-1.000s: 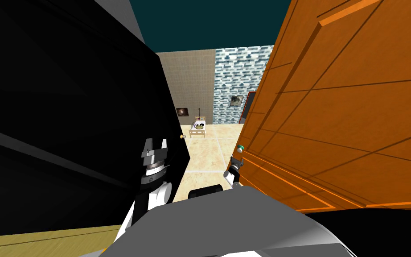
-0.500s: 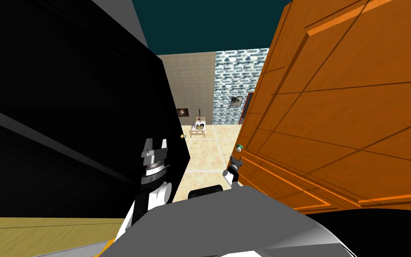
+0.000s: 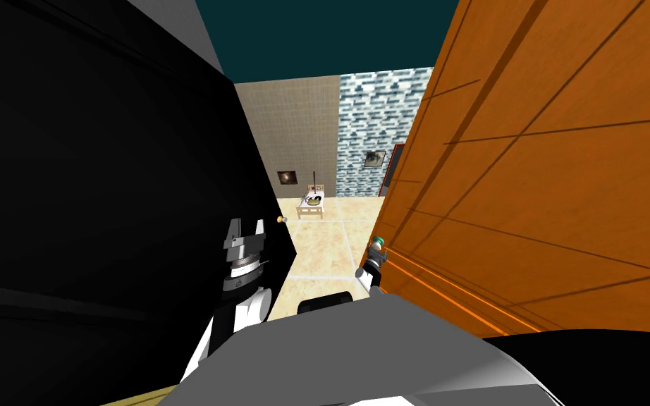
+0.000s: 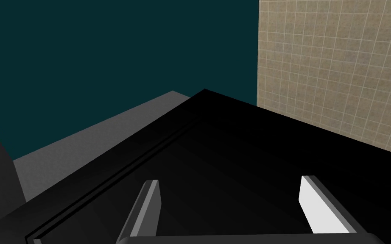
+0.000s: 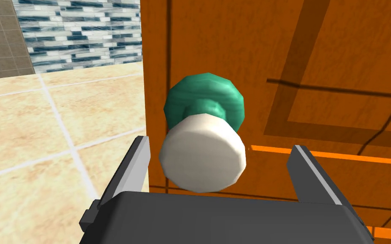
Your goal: Push the door open
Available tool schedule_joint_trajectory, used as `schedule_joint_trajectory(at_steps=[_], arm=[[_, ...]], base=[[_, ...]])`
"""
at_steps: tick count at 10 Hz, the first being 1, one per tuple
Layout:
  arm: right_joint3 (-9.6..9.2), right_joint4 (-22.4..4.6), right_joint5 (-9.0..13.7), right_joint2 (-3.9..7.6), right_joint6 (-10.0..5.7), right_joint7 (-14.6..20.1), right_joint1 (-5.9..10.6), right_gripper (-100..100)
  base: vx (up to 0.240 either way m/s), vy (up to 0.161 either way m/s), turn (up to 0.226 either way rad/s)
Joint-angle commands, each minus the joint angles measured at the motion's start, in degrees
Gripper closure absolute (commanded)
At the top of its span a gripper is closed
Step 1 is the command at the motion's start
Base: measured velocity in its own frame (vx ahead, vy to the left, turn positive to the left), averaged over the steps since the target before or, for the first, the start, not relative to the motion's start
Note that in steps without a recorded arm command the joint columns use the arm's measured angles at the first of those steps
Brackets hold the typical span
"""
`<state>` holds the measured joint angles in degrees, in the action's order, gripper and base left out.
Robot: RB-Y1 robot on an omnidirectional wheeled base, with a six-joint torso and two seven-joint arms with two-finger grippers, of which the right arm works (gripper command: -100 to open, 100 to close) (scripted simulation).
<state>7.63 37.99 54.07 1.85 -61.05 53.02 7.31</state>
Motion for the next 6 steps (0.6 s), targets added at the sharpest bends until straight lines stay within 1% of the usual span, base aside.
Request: schedule_joint_trajectory(at_steps=[1,2,3,6], arm=[[0.12,0.09,0.12,-1.08,0.25,0.34,-0.17,-100],[0.07,0.63,0.08,-0.65,0.30,0.05,-0.47,-100],[0.07,0.63,0.08,-0.65,0.30,0.05,-0.47,100],[0.07,0.63,0.08,-0.65,0.30,0.05,-0.47,100]], base=[[0.188,-0.185,0.020],[0.083,-0.089,0.017],[-0.009,0.012,-0.010],[-0.025,0.027,0.000]])
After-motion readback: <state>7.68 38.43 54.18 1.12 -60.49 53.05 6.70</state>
